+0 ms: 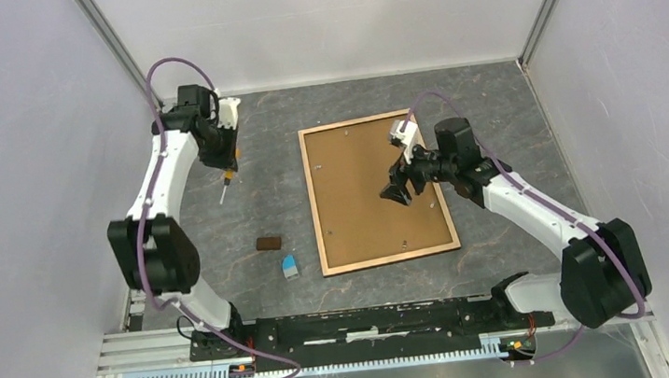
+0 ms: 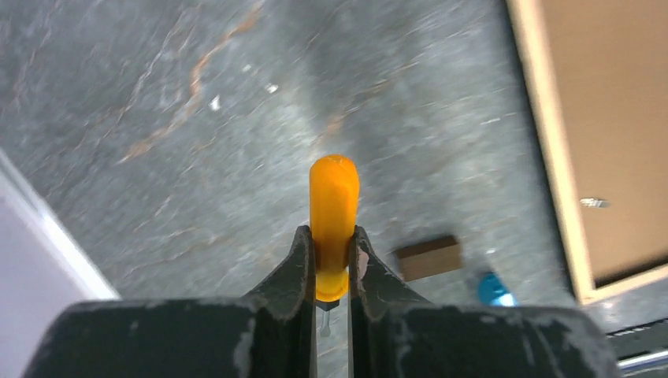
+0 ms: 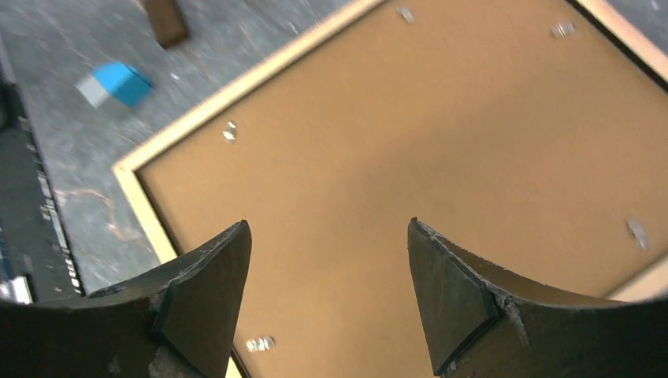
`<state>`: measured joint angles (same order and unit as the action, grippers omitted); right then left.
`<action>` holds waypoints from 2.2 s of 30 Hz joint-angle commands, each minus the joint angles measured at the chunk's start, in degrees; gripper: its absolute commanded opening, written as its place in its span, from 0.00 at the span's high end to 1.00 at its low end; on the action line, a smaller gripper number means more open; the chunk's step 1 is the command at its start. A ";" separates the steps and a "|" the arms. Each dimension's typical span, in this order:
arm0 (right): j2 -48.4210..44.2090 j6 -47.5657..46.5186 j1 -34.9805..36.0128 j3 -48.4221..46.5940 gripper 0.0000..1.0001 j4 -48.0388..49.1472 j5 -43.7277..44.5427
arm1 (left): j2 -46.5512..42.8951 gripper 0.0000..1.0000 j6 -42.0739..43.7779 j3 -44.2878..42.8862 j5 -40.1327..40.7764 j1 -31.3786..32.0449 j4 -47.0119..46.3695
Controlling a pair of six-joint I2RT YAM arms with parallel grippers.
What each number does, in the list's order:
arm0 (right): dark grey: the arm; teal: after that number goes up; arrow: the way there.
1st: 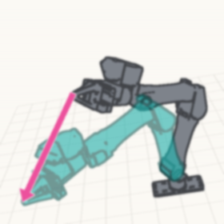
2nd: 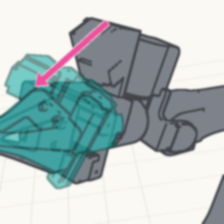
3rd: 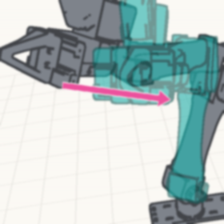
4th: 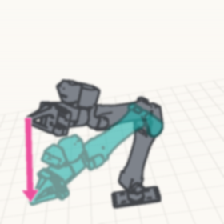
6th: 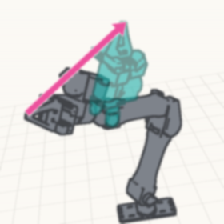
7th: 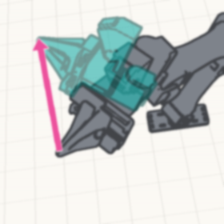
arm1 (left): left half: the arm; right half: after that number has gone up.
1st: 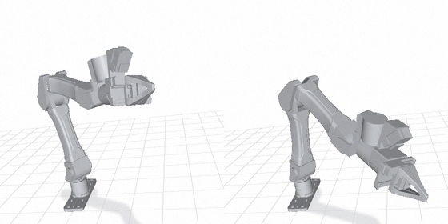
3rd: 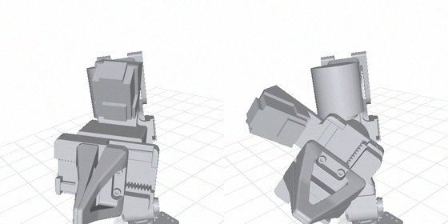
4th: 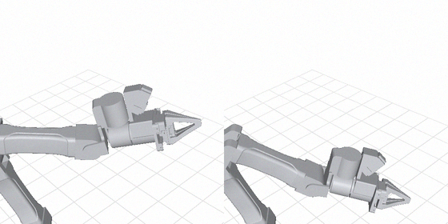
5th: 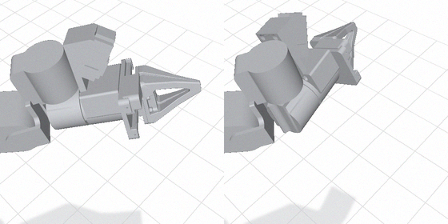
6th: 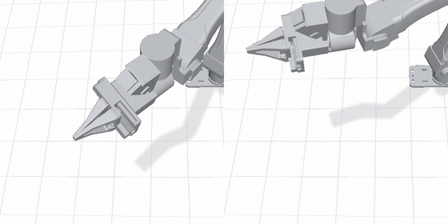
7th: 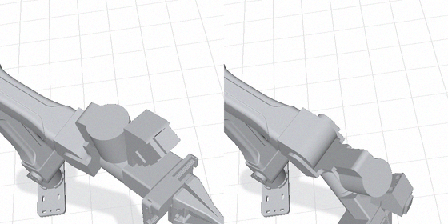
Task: Take the photo out of the frame
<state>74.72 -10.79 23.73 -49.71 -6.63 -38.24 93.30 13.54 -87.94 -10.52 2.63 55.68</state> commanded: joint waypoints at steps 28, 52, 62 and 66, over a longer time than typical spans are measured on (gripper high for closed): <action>-4.78 -4.86 -11.33 8.06 0.24 2.27 -2.52 | 30.60 0.75 -0.45 -7.42 14.27 -2.55 -1.35; -4.01 -3.54 -12.72 8.40 0.24 3.09 -4.89 | 27.05 0.29 -0.84 -7.25 11.32 -4.14 -0.16; -4.05 -3.01 -13.32 8.41 0.20 3.24 -5.36 | 23.00 0.00 1.73 -6.20 8.31 -4.14 0.59; -4.26 -2.83 -13.54 7.76 0.13 2.84 -5.00 | 18.91 0.00 3.76 -5.70 5.54 -4.06 1.14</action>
<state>70.59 -14.13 10.59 -41.39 -5.63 -42.50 119.04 14.35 -93.97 -0.82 -1.32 56.05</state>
